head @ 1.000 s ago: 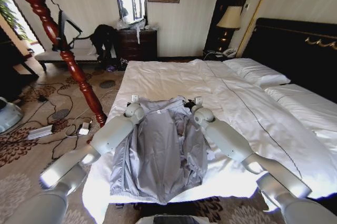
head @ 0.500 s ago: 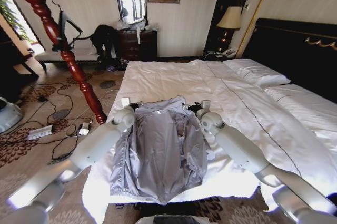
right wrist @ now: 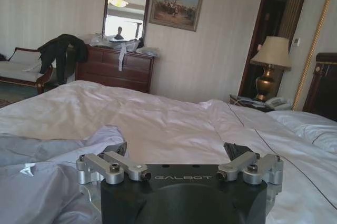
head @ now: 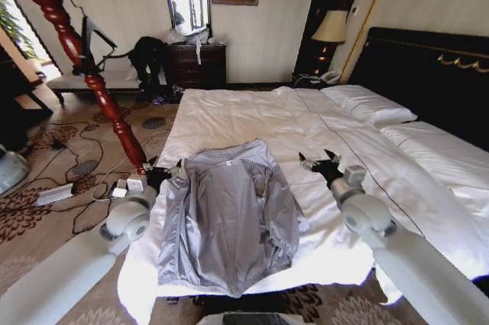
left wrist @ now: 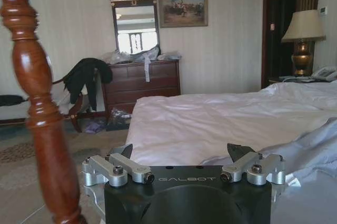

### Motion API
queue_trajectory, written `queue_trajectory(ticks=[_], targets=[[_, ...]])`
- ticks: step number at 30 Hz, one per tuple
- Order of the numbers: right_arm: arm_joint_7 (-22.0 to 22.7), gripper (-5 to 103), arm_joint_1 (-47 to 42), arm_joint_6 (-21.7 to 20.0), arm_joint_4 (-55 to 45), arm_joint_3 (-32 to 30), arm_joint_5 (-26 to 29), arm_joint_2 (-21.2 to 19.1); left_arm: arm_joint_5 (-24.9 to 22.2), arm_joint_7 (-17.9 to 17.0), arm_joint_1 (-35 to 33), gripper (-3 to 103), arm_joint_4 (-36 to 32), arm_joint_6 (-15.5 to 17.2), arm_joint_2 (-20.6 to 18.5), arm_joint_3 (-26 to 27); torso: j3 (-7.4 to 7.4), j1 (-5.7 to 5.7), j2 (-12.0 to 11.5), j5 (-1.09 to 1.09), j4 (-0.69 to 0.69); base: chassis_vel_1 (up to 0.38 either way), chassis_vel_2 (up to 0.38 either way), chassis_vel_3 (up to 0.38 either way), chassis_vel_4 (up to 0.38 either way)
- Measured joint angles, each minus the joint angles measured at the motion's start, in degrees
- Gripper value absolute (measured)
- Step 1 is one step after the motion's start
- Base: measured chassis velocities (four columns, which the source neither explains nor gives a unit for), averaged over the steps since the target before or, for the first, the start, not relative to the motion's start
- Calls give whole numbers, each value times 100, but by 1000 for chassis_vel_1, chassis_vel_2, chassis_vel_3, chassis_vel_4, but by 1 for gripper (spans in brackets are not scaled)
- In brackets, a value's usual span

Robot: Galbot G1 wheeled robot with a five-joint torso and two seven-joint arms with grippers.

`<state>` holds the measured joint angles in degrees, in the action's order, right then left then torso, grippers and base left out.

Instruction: Pick up the clothes from the bed and hang them on the clothes hanger.

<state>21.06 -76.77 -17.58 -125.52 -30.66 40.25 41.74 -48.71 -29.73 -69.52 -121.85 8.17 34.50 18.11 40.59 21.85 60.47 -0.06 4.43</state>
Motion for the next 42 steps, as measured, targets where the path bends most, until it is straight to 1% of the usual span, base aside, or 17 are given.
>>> queue_trajectory(ticks=[3,5,8,11,12,15,19,20,25,28,30,31,35,37,38,40,42], targets=[[-14,100,-593,17,-356,-253,-308,267,218,162,-1112,100,-406,-106,129,836,1,0,0,4,-3,0,0,0,0],[-39,100,-1088,19,-573,-493,-562,502,327,444,-1795,100,-707,-283,265,1426,0,0,0,9,2,0,0,0,0],[-43,100,-1326,-19,-663,-601,-633,576,392,665,-2030,100,-750,-399,434,1782,0,0,0,9,9,0,0,0,0],[-37,100,-1661,-68,-781,-967,-634,526,677,937,-2184,100,-781,-659,903,2092,2,3,-1,3,0,0,0,0,0],[-37,100,-1661,-68,-781,-967,-634,526,677,937,-2184,100,-781,-659,903,2092,2,3,-1,3,0,0,0,0,0],[-103,100,-1891,-22,-792,-1155,-751,716,1061,1070,-2257,100,-771,-893,1433,2071,1,3,-1,9,8,0,0,0,0],[-197,100,-1923,52,-756,-1138,-843,873,1259,1073,-2313,100,-695,-941,1722,1883,1,3,-1,4,2,0,0,0,0],[-287,100,-2056,164,-764,-1160,-981,1015,1487,1042,-2447,100,-757,-982,1854,1773,2,4,-2,4,1,0,0,0,0],[-365,100,-2162,249,-907,-1172,-1049,1127,1531,904,-2597,100,-1142,-867,1826,1648,1,2,-1,6,3,0,0,0,0],[-361,100,-2108,255,-939,-1118,-1054,1167,1150,674,-2496,100,-1354,-589,1592,1752,2,3,-2,3,3,0,0,0,0],[-350,100,-2113,255,-963,-1098,-1060,1185,576,484,-2442,100,-1485,-283,1349,1920,3,4,-2,6,2,0,0,0,0],[-345,100,-2166,255,-1012,-1100,-1070,1207,94,339,-2337,100,-1516,-102,1035,2165,2,3,-2,7,3,0,0,0,0],[-334,100,-2262,245,-1104,-1139,-1078,1264,-424,183,-2023,100,-1471,20,604,2450,2,3,-2,4,4,0,0,0,0],[-315,100,-2318,224,-1158,-1197,-1099,1304,-1058,-145,-1633,100,-1513,207,291,2647,2,4,-2,4,5,0,0,0,0],[-315,100,-2318,224,-1158,-1197,-1099,1304,-1058,-145,-1633,100,-1513,207,291,2647,2,4,-2,4,5,0,0,0,0],[-292,100,-2253,208,-1143,-1176,-1075,1266,-1343,-448,-1543,100,-1570,396,91,2956,2,3,-2,6,9,0,0,0,0],[-264,100,-2145,187,-1079,-1098,-1031,1183,-1693,-715,-1562,100,-1609,621,-89,3333,2,3,-2,5,0,0,0,0,0]])
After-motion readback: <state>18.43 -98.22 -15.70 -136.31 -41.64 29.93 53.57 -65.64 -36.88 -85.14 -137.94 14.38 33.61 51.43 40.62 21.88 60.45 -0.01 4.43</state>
